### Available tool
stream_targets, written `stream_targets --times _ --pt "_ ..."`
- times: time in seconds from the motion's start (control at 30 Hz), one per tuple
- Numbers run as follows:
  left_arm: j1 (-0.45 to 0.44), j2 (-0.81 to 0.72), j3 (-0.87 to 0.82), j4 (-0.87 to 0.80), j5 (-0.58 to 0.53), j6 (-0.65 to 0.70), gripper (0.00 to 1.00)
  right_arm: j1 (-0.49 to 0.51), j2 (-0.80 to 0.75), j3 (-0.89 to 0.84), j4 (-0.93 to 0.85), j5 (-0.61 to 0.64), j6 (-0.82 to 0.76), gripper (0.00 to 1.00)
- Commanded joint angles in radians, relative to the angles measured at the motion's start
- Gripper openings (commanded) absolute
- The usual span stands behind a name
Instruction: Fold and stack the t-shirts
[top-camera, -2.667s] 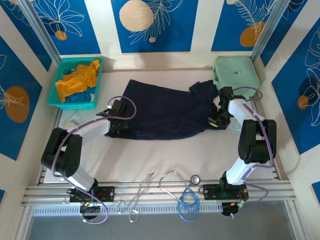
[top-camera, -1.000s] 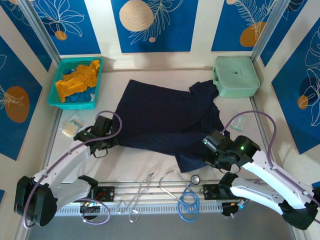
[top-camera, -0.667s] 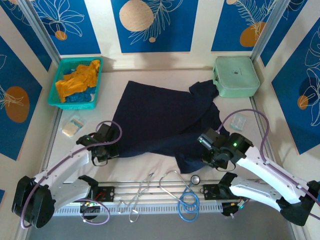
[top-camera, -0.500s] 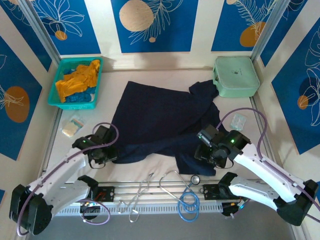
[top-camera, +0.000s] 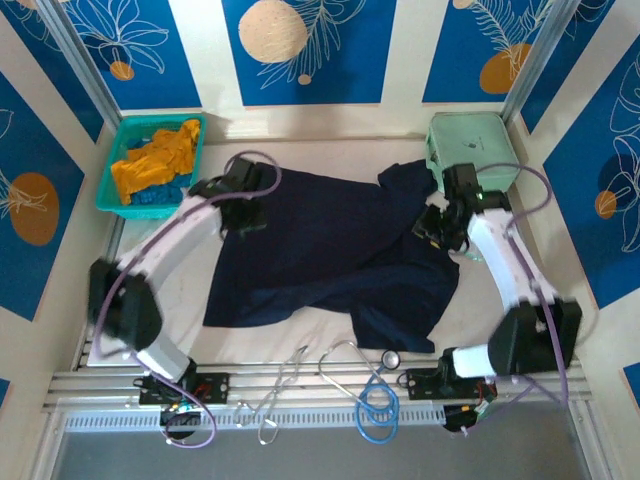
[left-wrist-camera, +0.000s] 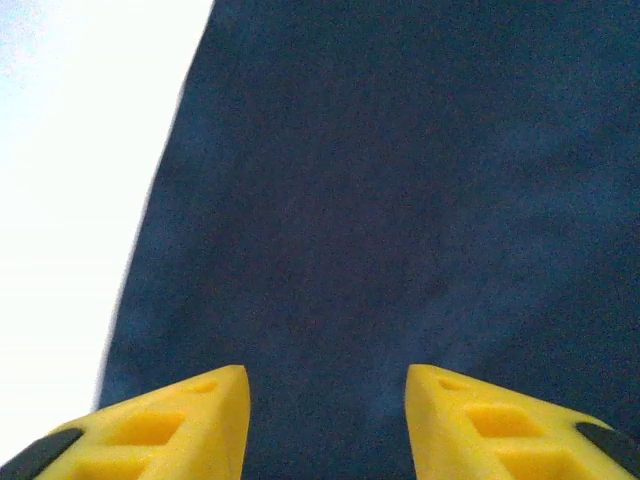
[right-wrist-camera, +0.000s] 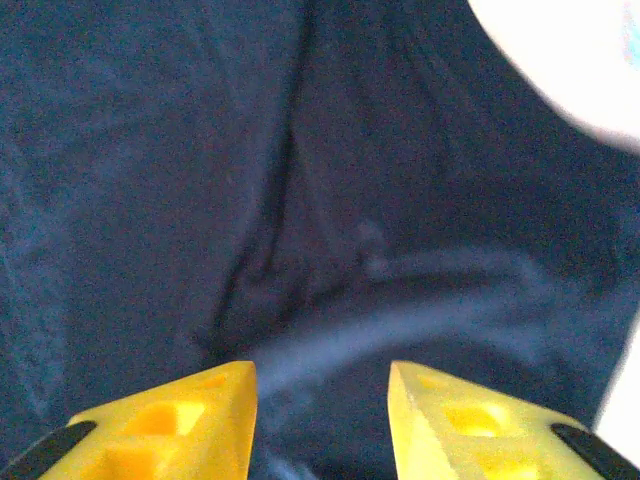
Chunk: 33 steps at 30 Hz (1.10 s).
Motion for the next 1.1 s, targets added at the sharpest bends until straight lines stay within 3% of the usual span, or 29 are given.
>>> stream_targets --times 0.0,0.03,0.07,0.23,0.4,0.73,1.07 --pt "0.036 0.234 0.229 0.085 0.016 0.087 0.33 -0.035 0.193 0.133 0.112 -0.048 -0.086 0.12" --pt "0.044 0.319 0.316 0.083 0.024 0.092 0.30 -0.042 0.255 0.176 0.111 -0.025 -0.083 0.01" --pt "0.053 0.400 0.397 0.082 0.036 0.097 0.25 -0.050 0.310 0.216 0.107 -0.003 -0.078 0.00" --pt "0.101 0.718 0.706 0.043 0.107 0.071 0.15 -0.088 0.513 0.336 0.087 0.019 -0.065 0.00" --pt "0.138 0.883 0.843 0.016 0.136 0.036 0.13 -0.109 0.649 0.411 0.073 0.019 -0.066 0.00" --pt "0.197 0.919 0.852 -0.123 -0.072 0.009 0.13 -0.113 0.800 0.502 0.028 0.041 -0.044 0.00" --pt "0.249 0.868 0.738 -0.139 -0.166 0.022 0.12 -0.103 0.870 0.617 -0.046 0.164 -0.063 0.00"
